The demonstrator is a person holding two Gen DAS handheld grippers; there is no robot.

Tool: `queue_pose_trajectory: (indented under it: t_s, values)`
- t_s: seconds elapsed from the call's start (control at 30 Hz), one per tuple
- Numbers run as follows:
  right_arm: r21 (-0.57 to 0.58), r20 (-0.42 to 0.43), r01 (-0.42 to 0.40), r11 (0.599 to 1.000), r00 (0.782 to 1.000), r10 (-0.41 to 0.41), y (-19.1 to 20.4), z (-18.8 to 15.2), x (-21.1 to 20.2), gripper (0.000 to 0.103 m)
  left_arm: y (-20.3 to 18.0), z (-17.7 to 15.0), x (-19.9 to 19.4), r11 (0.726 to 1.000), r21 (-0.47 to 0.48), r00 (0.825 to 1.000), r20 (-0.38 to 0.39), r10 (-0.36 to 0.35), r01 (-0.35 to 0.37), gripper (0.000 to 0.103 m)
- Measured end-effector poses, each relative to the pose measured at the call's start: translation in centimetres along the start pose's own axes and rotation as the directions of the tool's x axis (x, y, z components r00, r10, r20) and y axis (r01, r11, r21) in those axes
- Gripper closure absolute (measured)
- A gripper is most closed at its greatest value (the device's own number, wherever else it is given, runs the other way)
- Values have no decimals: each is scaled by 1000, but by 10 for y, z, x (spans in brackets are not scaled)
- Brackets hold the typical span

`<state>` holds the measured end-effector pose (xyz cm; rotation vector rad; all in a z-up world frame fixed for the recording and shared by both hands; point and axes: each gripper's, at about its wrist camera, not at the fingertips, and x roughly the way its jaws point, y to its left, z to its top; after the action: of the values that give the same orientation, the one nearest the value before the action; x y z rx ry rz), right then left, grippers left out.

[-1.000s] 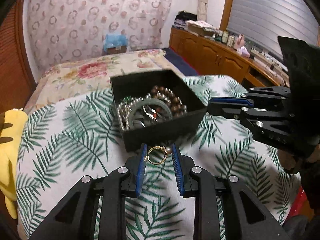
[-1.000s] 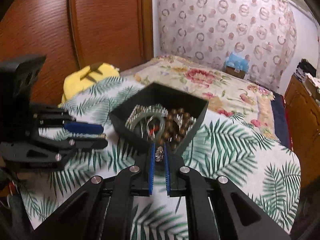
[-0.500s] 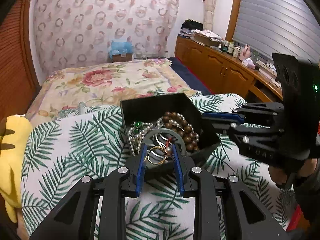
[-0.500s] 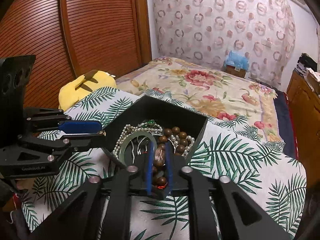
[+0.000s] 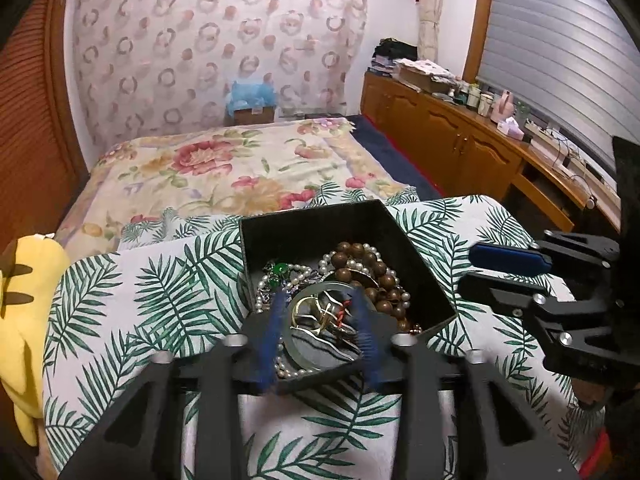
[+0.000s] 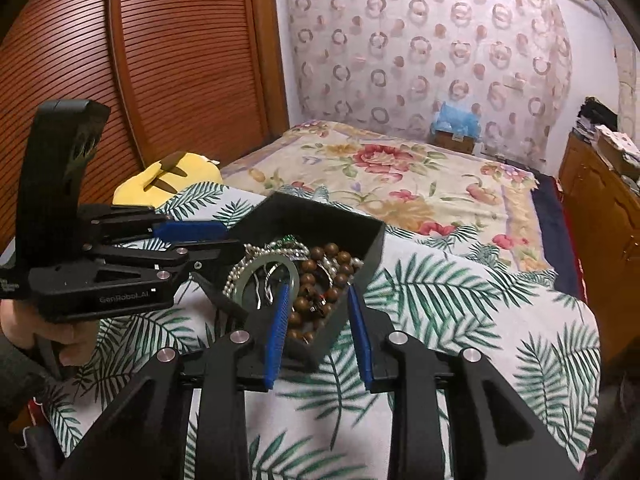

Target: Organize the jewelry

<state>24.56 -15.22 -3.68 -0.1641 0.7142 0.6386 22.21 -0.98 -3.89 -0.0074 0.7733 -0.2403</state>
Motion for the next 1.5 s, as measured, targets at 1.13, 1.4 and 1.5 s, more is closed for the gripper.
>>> queue_pose_trajectory:
  t_s: [1.13, 1.4, 1.5]
  values:
    - [148, 242, 192, 970, 944, -224, 68, -62, -168, 2, -44, -78, -181, 984, -46, 964, 200, 177, -172, 8]
    - [188, 290, 226, 956, 917, -274, 74, -70, -194, 2, -48, -85, -207, 981, -76, 949, 250, 194, -181, 8]
    - [195, 291, 235, 952, 913, -285, 73, -72, -197, 2, -48, -86, -211, 981, -72, 946, 257, 195, -182, 8]
